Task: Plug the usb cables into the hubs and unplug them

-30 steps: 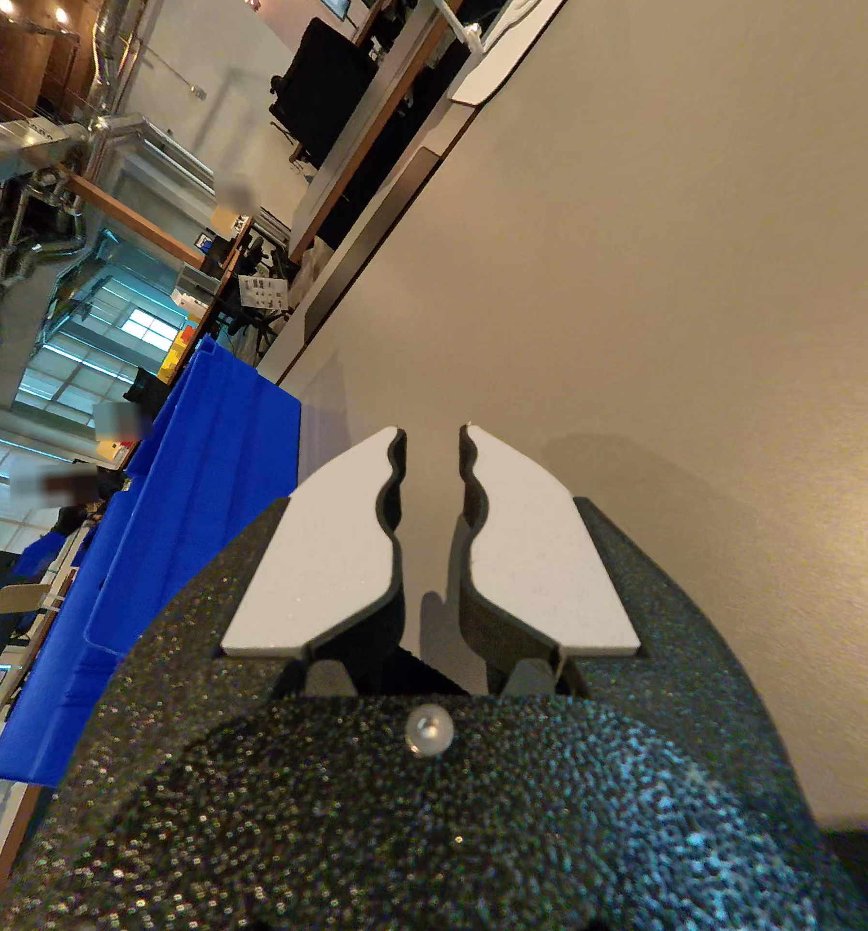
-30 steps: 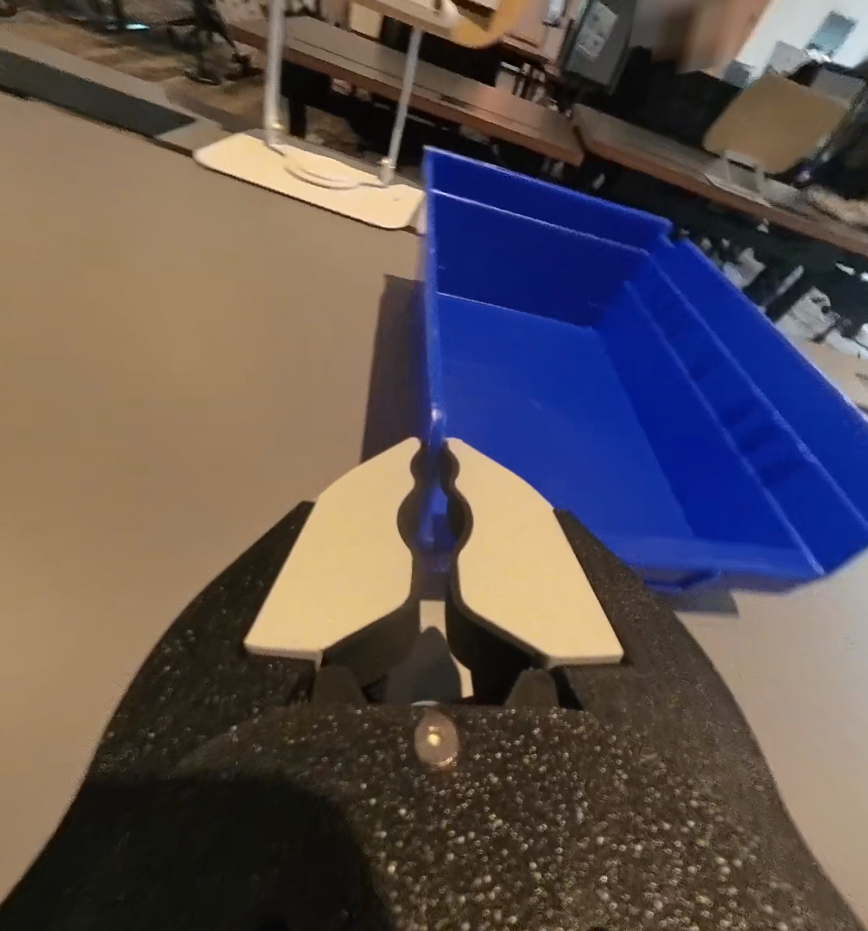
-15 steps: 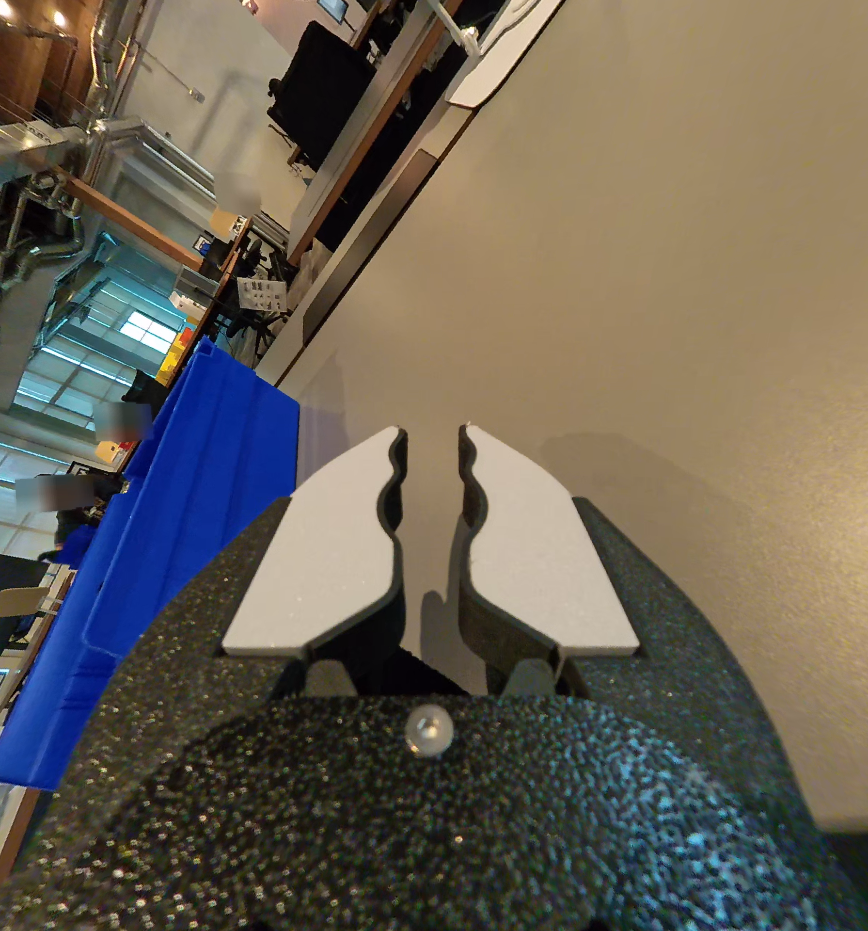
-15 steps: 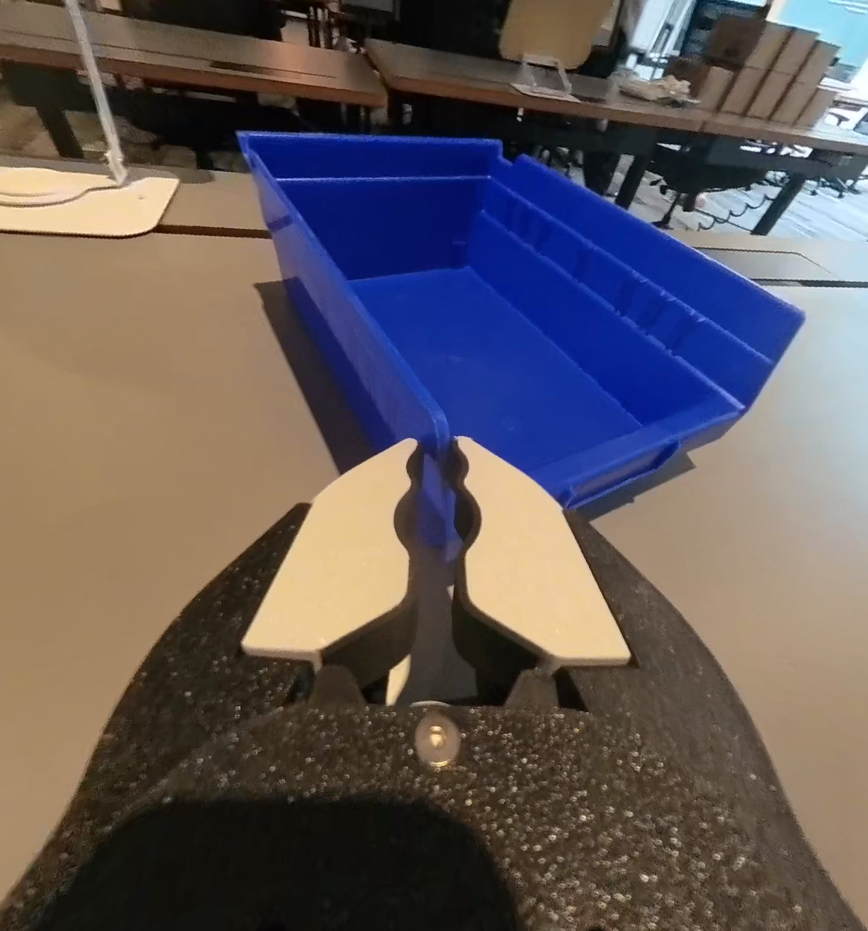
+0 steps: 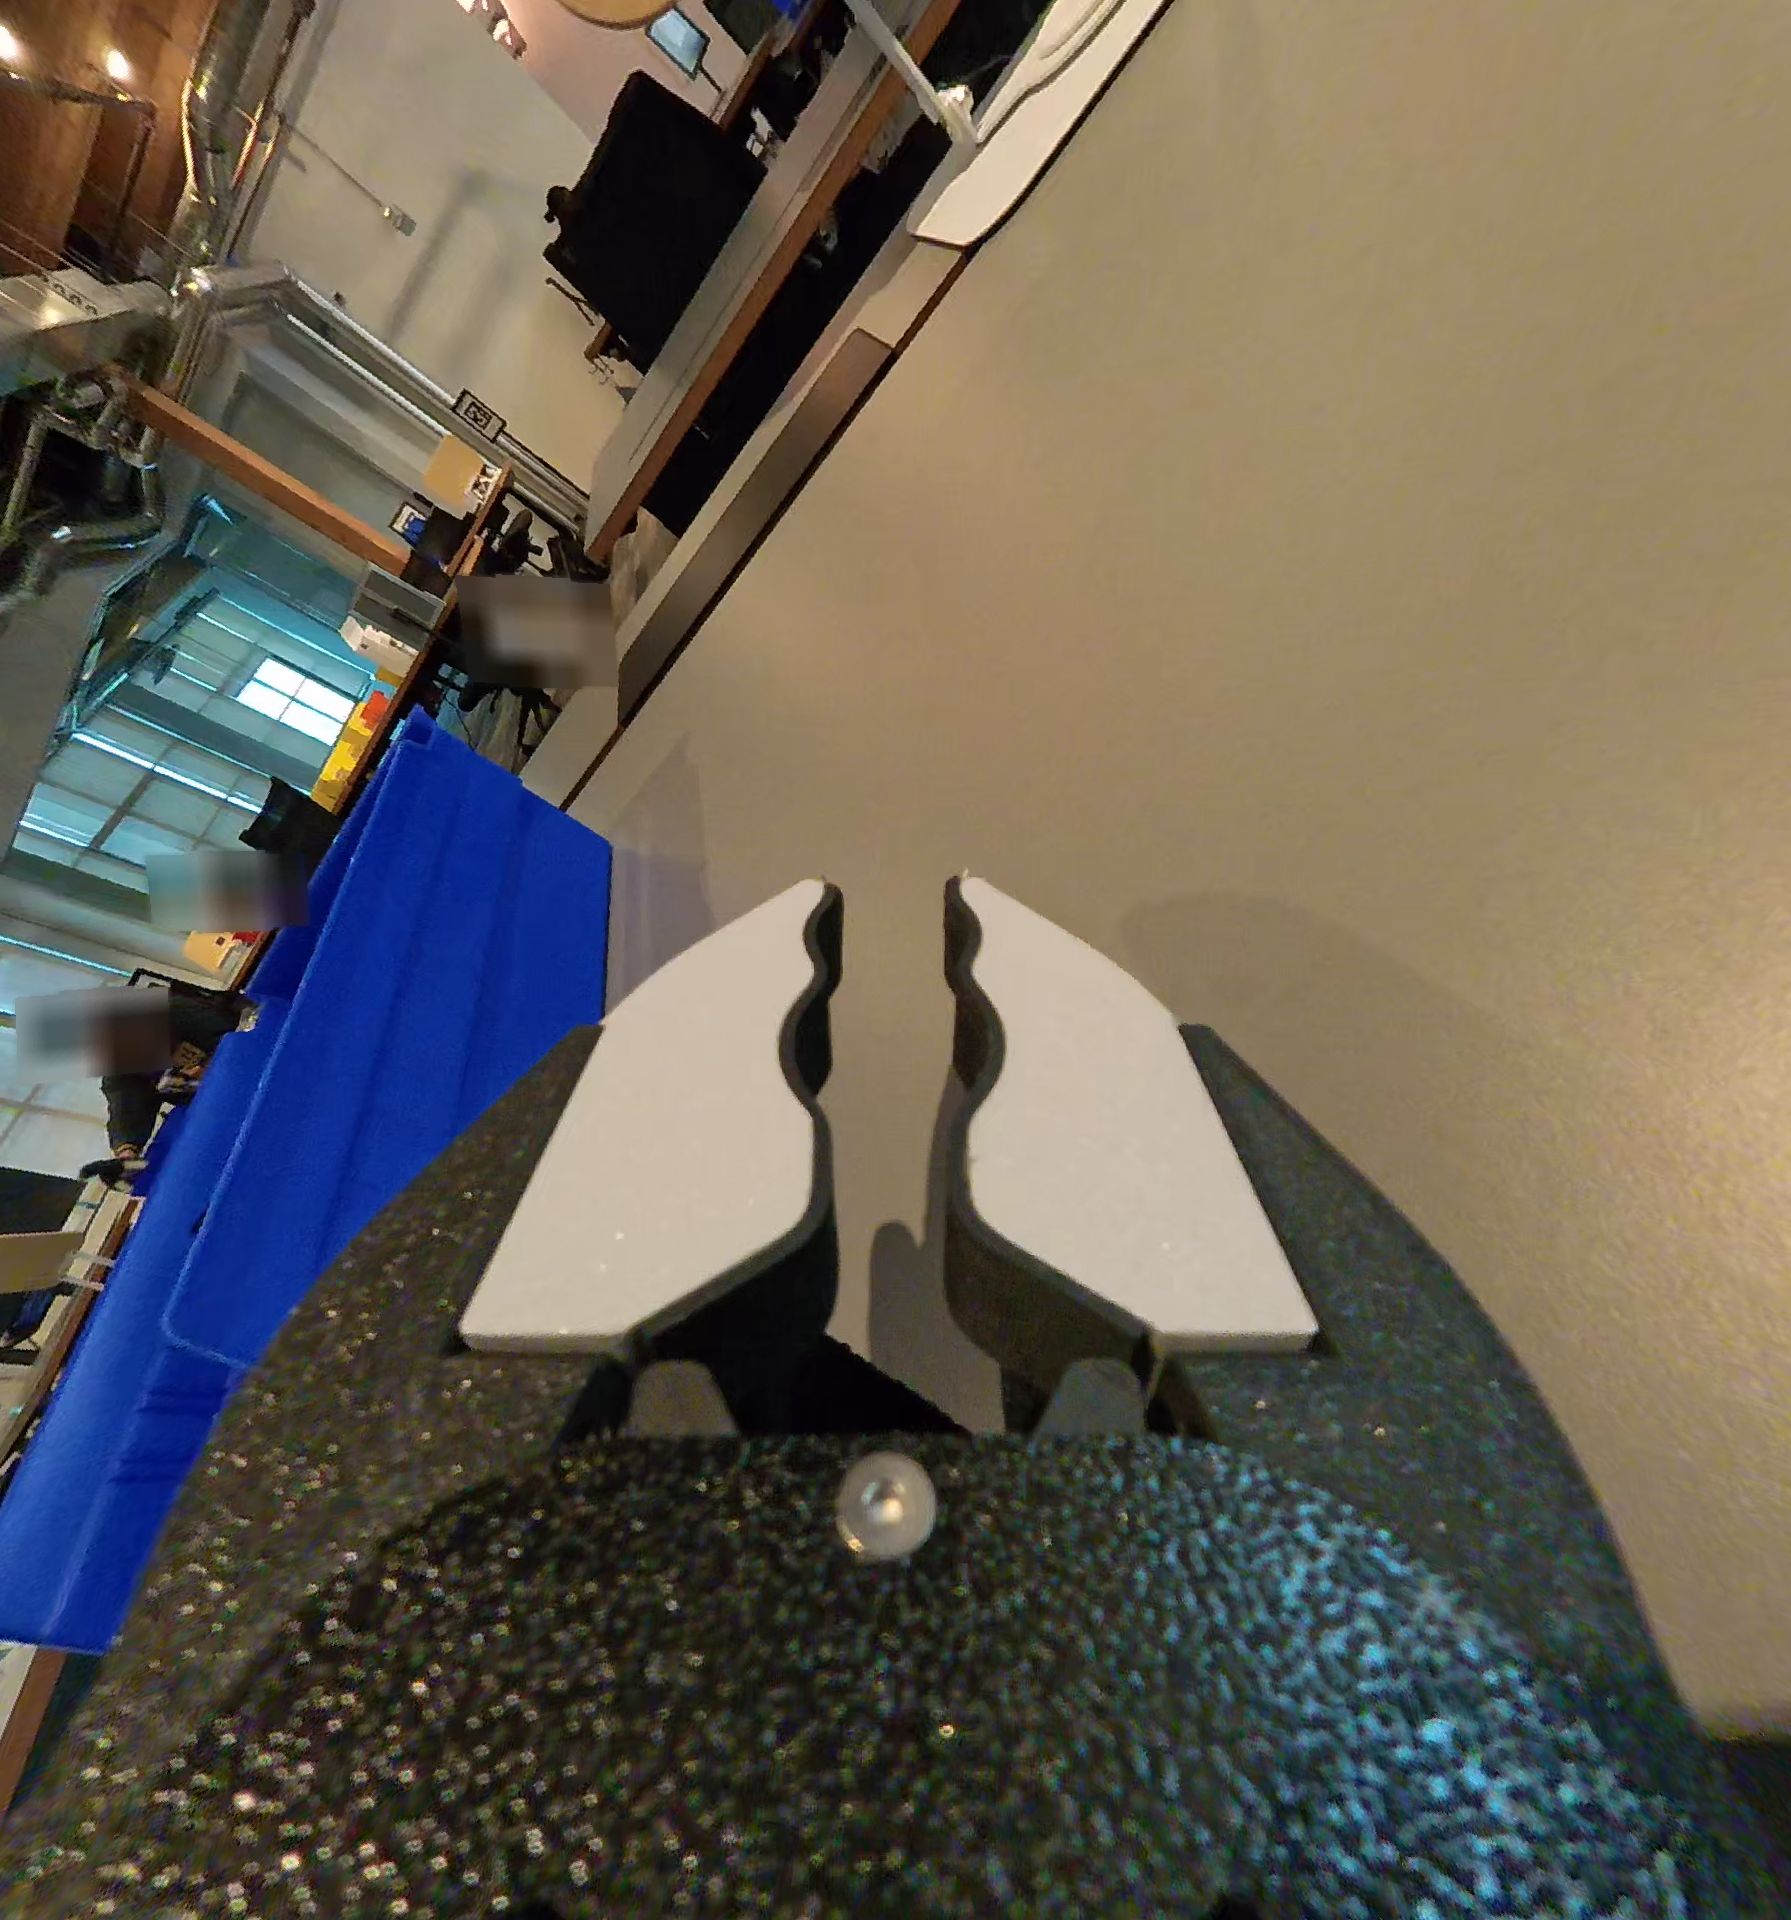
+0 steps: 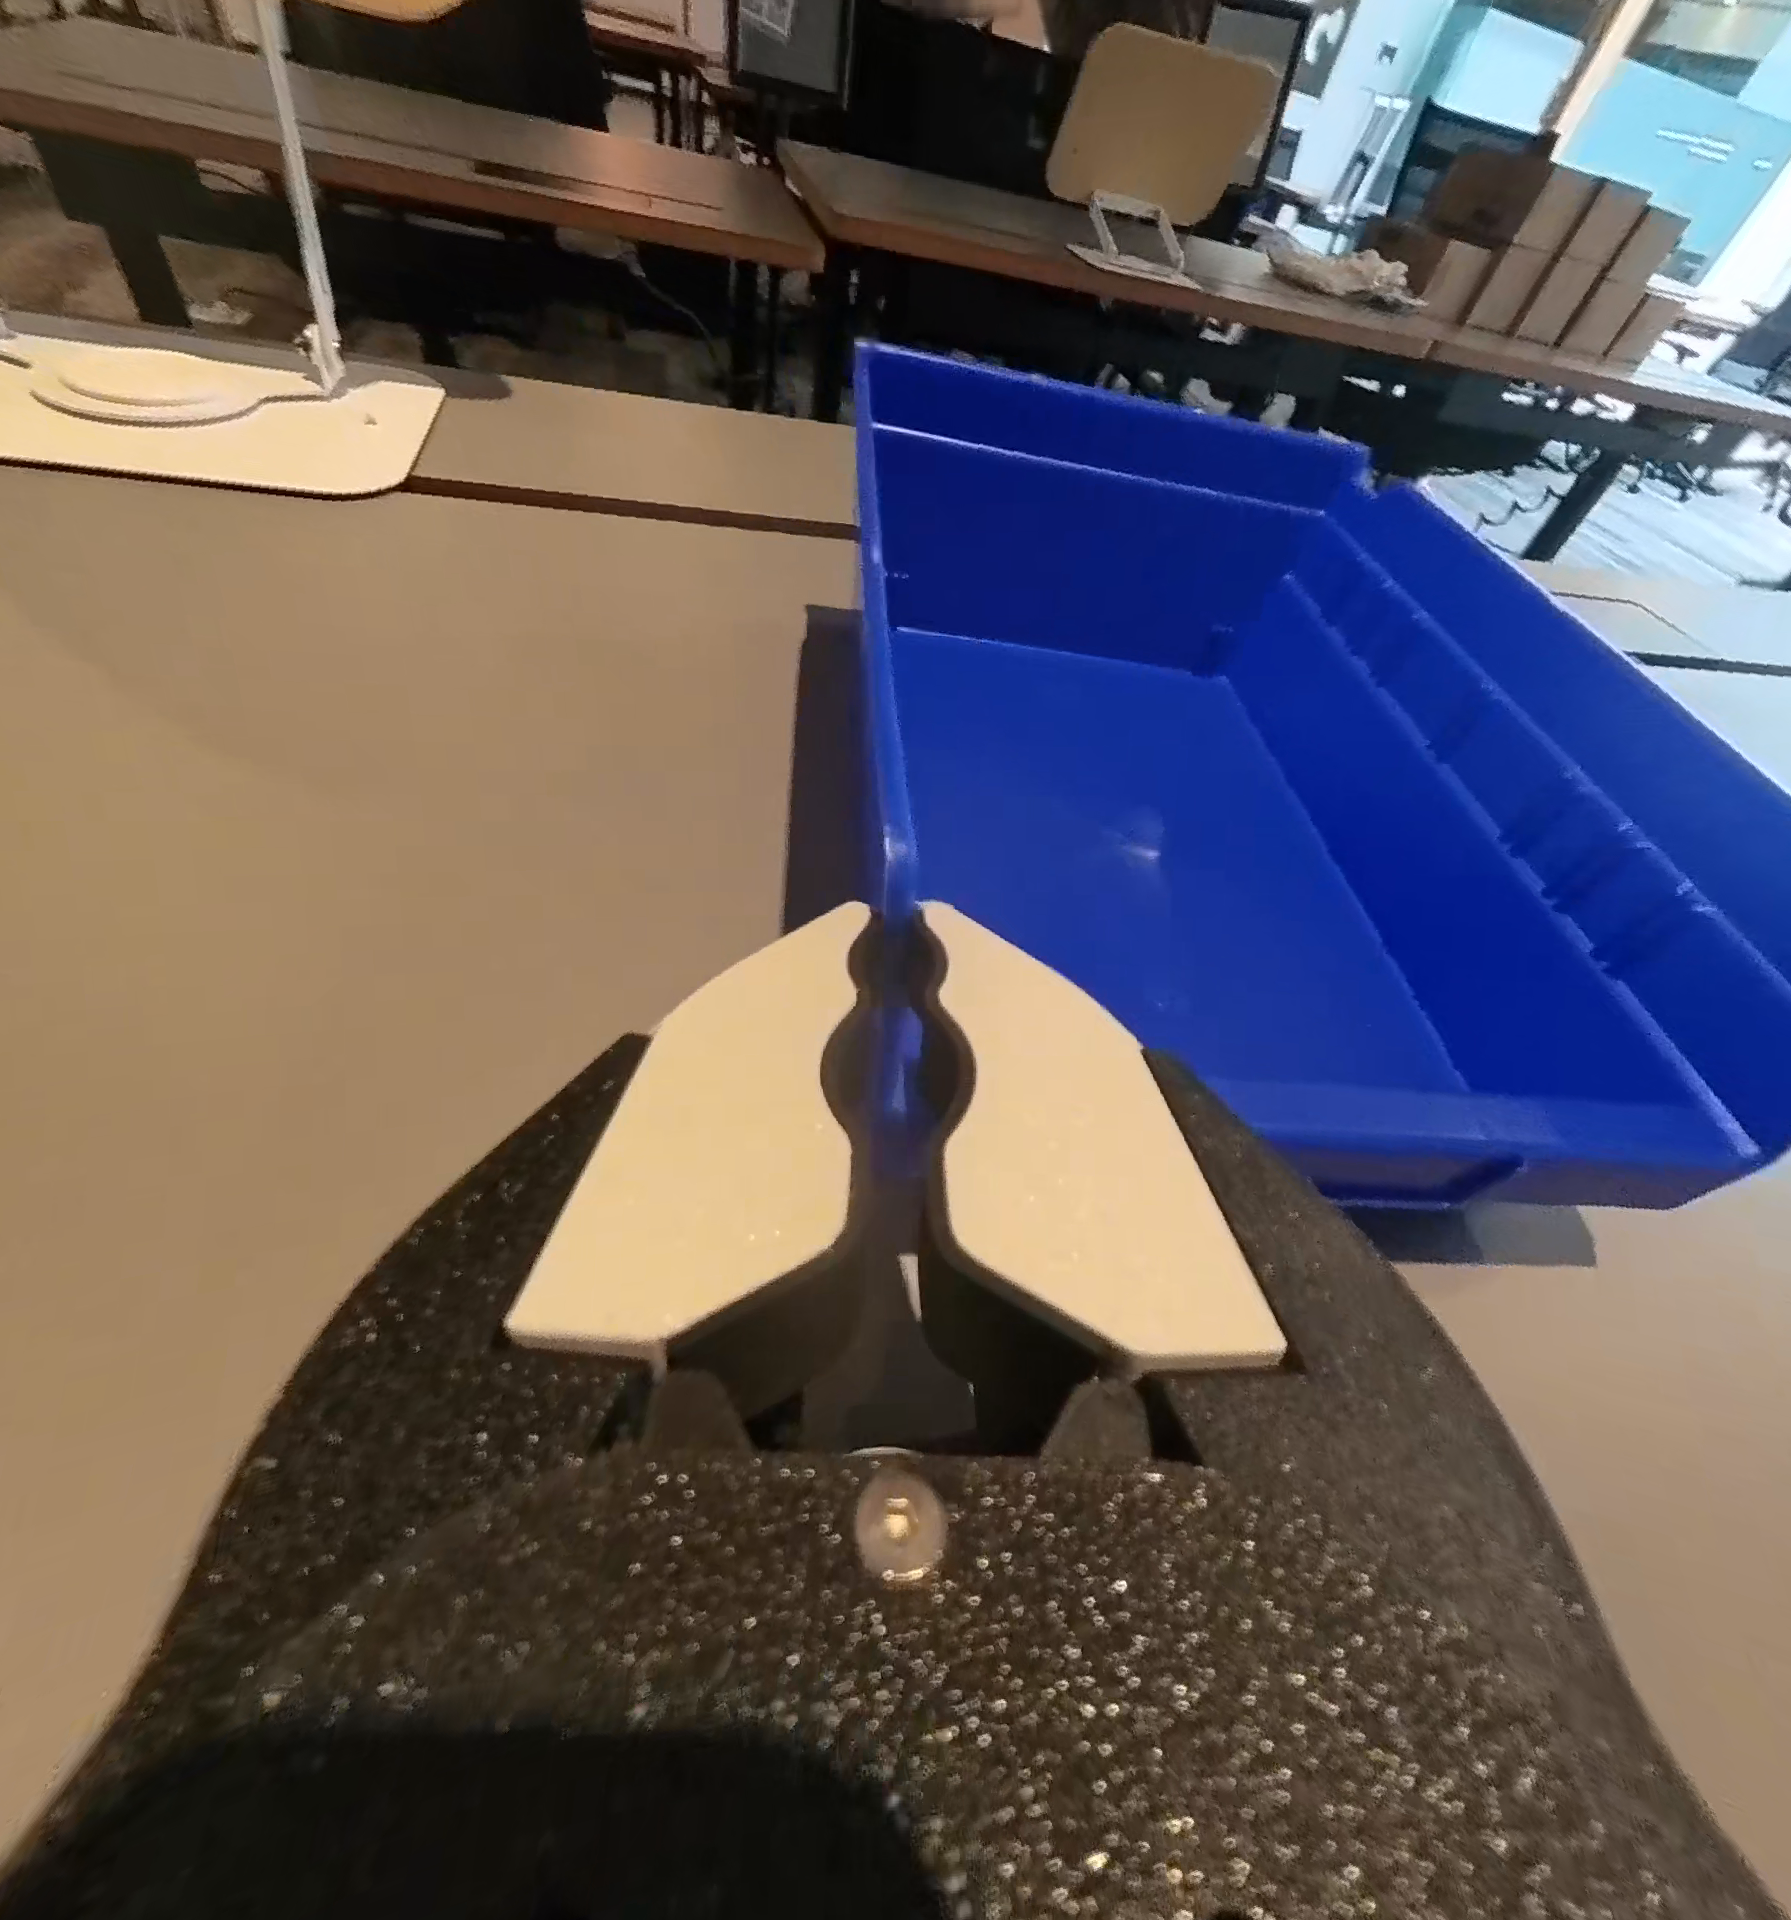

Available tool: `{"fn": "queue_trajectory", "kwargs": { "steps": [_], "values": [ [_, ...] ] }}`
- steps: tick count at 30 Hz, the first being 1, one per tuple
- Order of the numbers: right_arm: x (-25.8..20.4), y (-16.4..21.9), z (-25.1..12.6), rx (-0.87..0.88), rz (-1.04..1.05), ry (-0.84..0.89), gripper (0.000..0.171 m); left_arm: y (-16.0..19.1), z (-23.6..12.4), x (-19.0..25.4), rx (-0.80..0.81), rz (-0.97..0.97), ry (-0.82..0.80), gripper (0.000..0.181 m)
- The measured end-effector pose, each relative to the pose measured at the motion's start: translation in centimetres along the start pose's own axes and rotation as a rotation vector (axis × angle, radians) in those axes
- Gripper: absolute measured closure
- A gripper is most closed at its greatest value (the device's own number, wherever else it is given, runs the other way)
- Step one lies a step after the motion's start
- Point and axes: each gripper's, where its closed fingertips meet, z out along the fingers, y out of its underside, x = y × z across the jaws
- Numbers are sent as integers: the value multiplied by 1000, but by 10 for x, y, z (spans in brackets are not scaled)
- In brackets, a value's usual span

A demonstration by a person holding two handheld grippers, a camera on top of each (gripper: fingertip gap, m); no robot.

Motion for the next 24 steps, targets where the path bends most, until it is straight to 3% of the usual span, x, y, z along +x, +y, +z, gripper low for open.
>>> {"fn": "queue_trajectory", "kwargs": {
  "steps": [11,24],
  "values": [
    [22,6,-5,41,-97,-186,166,2,2,4,-20,26,10,163],
    [23,4,4,49,-116,-224,166,4,2,3,-33,29,-3,163]
  ]
}}
